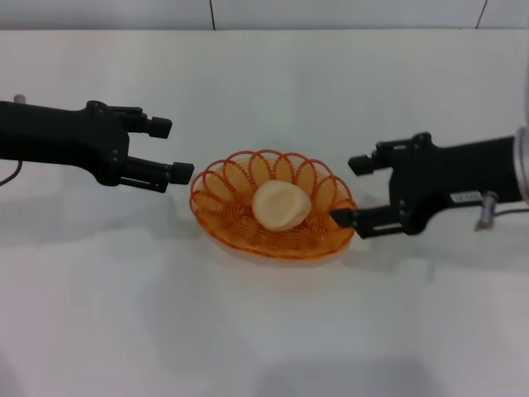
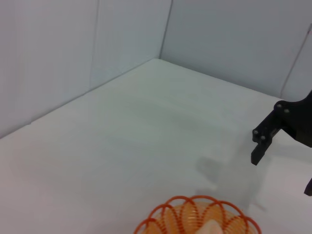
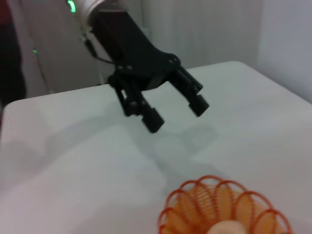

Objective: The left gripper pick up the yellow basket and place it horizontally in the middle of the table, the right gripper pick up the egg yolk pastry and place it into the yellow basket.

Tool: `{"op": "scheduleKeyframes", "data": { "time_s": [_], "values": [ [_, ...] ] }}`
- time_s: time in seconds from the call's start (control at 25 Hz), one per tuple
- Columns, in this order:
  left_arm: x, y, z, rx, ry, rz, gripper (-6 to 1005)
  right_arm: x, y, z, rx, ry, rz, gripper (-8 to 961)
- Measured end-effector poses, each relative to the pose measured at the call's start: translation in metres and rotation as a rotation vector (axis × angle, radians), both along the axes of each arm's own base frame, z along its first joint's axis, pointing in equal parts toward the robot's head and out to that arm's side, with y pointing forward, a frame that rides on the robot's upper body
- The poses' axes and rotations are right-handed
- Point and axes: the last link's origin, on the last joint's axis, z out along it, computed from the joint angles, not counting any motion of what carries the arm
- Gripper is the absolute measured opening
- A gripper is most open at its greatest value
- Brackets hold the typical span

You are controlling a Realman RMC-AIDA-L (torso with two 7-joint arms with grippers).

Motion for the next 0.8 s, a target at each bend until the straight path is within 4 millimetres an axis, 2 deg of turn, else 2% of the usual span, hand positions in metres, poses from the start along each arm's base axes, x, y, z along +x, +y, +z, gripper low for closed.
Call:
{"op": "scheduleKeyframes", "data": {
  "time_s": [0.24, 0.56, 0.8],
  "values": [
    [-0.003, -0.015, 0.007, -0.022, -0.008, -0.057, 888, 0.009, -0.013, 0.002, -0.030, 0.004, 0.040, 729],
    [-0.006, -0.022, 0.009, -0.015, -0.013, -0.088, 888, 0.010, -0.013, 0.002, -0.034, 0.006, 0.039, 728],
    [0.001, -0.025, 0.004, -0.036, -0.022, -0.154, 888, 0.006, -0.011, 0.003, -0.026, 0.007, 0.051, 728]
  ]
}}
